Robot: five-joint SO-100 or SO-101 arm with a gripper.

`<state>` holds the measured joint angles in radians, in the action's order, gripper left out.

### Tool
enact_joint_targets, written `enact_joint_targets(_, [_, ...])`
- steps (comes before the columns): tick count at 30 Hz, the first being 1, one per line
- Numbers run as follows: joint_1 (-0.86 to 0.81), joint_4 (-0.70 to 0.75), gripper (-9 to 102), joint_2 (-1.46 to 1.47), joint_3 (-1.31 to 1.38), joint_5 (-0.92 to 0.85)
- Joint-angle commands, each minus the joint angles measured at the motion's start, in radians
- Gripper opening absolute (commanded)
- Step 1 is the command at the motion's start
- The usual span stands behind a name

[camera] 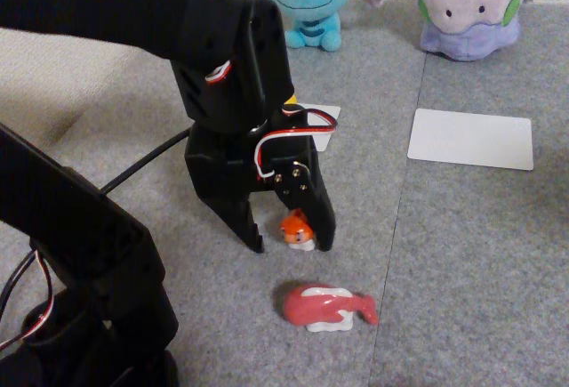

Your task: Wooper wants to eat egg sudhi, and Goomy wants to eat shrimp sushi

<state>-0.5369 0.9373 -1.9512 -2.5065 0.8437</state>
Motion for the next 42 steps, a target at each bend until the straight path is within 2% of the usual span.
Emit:
enact_joint_targets(1, [0.006, -0.015, 20, -0.005, 0.015, 0.003])
enact_joint_targets(10, [0.003, -0.049, 14, -0.005, 0.015, 0.012])
enact_joint_targets(18, [0.003, -0.072, 14, -0.006, 0.017, 0.044])
enact_joint_targets(25, [0.003, -0.072, 1, -0.006, 0.017, 0.044])
enact_joint_targets(32, [0.003, -0.067, 0, -0.008, 0.023, 0.046])
enact_joint_targets(42, [0.003, 0.104, 1, -0.229, 0.279, 0.074])
